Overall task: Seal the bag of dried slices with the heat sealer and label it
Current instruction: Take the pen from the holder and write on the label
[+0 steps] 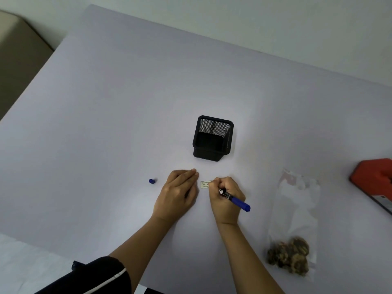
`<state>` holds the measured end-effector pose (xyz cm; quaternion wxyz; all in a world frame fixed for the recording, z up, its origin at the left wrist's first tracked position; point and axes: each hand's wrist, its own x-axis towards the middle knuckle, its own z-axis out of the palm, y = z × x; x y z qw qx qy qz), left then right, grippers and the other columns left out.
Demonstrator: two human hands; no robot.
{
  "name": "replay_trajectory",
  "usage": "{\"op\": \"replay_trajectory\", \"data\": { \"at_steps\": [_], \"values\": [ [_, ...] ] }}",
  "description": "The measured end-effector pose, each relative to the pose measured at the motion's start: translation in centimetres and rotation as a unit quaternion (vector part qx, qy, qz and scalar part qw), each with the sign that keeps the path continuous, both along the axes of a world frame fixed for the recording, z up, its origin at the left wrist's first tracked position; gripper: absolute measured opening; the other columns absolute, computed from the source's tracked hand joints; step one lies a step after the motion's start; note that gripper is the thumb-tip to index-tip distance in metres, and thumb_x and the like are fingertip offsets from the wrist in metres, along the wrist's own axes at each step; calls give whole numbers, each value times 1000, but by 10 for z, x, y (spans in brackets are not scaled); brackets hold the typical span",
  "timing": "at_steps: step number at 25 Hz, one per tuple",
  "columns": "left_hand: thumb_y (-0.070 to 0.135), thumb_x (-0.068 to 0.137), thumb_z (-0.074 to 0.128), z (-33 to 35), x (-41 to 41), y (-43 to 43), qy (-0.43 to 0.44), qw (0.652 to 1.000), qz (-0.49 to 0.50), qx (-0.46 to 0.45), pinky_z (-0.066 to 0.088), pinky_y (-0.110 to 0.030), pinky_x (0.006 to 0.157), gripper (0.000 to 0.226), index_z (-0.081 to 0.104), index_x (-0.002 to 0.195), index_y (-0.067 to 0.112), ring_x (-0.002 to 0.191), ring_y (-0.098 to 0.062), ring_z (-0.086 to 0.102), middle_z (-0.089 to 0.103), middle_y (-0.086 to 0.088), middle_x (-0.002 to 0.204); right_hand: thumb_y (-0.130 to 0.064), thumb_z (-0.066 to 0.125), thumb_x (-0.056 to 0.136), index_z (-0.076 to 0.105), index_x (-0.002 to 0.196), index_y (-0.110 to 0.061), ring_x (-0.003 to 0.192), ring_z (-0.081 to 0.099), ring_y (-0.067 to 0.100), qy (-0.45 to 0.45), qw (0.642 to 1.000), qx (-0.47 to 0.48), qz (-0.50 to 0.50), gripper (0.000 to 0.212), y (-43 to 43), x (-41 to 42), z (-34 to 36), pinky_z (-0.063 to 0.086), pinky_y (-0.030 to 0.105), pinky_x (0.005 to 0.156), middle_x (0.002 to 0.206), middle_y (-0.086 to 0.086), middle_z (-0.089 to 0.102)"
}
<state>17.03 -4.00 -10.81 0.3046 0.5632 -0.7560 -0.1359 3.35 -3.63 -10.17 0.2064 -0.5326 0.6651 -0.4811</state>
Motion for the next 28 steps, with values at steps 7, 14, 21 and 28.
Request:
{"op": "replay_trajectory", "data": {
  "at_steps": [7, 14, 21, 28],
  "values": [
    [14, 87, 59, 9, 1, -1, 5, 1000, -15, 15, 48, -27, 89, 27, 70, 108, 1, 97, -24, 61, 70, -11, 111, -24, 62, 87, 49, 64, -11, 47, 58, 16, -187, 972, 110, -86, 29, -6, -4, 32, 52, 31, 49, 54, 6, 59],
    [12, 86, 61, 68, 28, 12, 5, 991, 131, 35, 55, -34, 73, 29, 66, 115, 9, 89, -25, 58, 58, -16, 125, -40, 51, 91, 52, 75, -10, 53, 60, 9, -367, 895, 229, -109, 34, -10, -43, 89, 51, 13, 48, 63, 4, 64],
    [14, 95, 47, 75, 59, 9, -65, 948, 116, 289, 45, -34, 92, 32, 54, 126, 14, 112, -32, 52, 41, -12, 137, -20, 36, 100, 45, 77, -13, 51, 65, 8, -517, 829, 188, -101, 25, -5, -59, 130, 55, 19, 49, 57, 1, 69],
    [14, 87, 62, 132, 32, 5, 195, 920, 208, 268, 48, -27, 80, 10, 68, 95, 16, 85, -18, 62, 69, -1, 91, -22, 45, 98, 57, 90, -17, 77, 60, 6, -371, 917, 142, -27, 15, -5, -53, 163, 53, 16, 68, 83, 0, 57]
  ]
}}
